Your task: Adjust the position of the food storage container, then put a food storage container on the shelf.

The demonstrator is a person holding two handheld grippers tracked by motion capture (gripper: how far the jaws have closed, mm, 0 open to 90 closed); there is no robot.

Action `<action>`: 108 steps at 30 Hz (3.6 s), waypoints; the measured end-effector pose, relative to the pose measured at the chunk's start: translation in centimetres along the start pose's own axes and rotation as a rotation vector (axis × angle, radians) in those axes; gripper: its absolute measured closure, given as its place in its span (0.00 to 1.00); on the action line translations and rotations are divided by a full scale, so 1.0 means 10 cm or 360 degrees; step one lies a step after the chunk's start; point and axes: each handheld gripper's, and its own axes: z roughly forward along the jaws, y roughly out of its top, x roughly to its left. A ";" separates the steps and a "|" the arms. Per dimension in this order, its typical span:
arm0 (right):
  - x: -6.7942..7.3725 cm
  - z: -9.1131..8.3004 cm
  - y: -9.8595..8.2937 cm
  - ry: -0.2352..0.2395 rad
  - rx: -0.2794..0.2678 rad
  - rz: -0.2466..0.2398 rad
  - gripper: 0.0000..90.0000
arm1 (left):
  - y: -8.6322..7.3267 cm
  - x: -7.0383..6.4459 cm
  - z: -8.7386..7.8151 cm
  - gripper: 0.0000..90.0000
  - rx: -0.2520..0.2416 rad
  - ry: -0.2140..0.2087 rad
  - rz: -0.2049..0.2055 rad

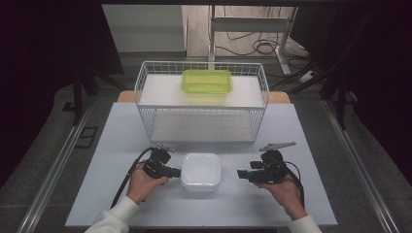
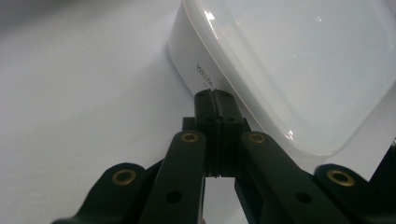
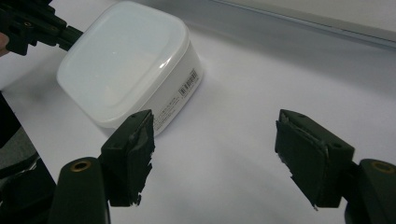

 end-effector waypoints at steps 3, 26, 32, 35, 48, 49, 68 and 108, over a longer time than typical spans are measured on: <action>-0.01 -0.01 0.00 0.0004 -0.0015 0.0016 0.30 | -0.03 0.02 -0.07 1.00 -0.0040 0.0001 0.0002; 0.07 -0.03 -0.01 0.0142 -0.0188 0.0021 0.21 | -0.24 0.16 -0.50 0.28 -0.0399 -0.0235 -0.0223; 0.06 0.00 -0.01 0.0138 -0.0168 0.0044 0.22 | -0.24 0.16 -0.48 0.26 -0.0386 -0.0259 -0.0247; 0.06 0.02 -0.01 0.0146 -0.0179 0.0064 0.23 | -0.25 0.16 -0.47 0.26 -0.0381 -0.0296 -0.0271; 0.08 0.17 0.06 0.0283 -0.0190 0.0159 0.37 | -0.18 0.21 -0.39 0.35 -0.0430 -0.0433 -0.0397; 0.08 0.18 0.06 0.0291 -0.0187 0.0160 0.38 | -0.17 0.20 -0.37 0.36 -0.0434 -0.0449 -0.0417; 0.06 0.49 0.06 0.0432 -0.0111 0.0311 0.53 | -0.15 0.28 -0.14 0.54 -0.0333 -0.0559 -0.0496; 0.00 0.59 -0.03 0.0616 -0.0116 0.0593 0.86 | -0.22 0.27 -0.11 0.90 -0.0355 -0.0633 -0.0501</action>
